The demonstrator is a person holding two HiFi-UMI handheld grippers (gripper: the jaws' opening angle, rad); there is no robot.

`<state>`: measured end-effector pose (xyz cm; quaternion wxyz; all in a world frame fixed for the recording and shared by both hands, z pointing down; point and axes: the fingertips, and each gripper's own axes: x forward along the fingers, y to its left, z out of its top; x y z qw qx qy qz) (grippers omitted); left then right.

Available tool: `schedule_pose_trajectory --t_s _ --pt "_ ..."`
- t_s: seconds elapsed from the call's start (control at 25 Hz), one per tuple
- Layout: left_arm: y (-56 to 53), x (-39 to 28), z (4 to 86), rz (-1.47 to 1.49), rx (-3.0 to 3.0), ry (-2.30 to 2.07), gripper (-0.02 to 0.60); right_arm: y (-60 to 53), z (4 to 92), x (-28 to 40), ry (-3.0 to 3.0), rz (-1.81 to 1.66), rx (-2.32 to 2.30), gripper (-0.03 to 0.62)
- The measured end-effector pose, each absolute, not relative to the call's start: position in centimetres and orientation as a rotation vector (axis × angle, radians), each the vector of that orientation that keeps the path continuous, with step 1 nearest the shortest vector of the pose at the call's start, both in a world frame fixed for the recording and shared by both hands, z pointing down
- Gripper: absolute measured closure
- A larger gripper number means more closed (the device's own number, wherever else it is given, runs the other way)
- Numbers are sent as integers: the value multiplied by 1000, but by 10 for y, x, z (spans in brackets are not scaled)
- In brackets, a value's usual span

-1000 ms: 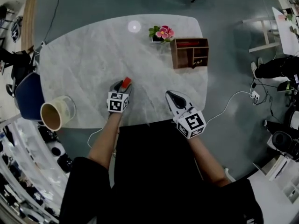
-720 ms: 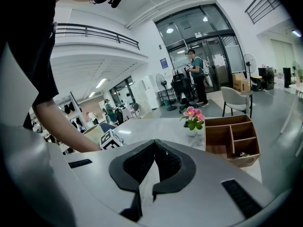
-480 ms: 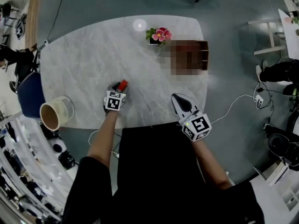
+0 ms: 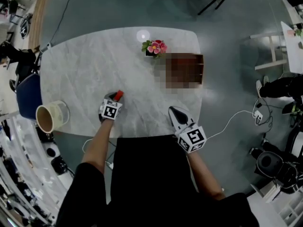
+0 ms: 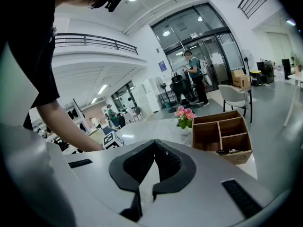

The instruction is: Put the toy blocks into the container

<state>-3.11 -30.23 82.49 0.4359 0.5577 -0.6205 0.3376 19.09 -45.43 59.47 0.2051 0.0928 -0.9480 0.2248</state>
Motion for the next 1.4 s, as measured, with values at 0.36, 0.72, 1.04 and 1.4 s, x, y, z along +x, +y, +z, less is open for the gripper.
schedule_pose_trajectory --t_s 0.36,0.72,1.04,1.4 --pt "-303 -11 792 749 1383 -1644 446 -456 599 196 -2638 594 178 594" --pt "-233 -13 738 669 1363 -1778 446 -397 576 166 -2685 505 31 594" --pt "-140 -5 719 608 1351 -1846 446 -307 562 146 -2701 430 -114 595" --pt "-45 13 687 509 1346 -1923 446 -183 553 130 -2646 346 -291 595"
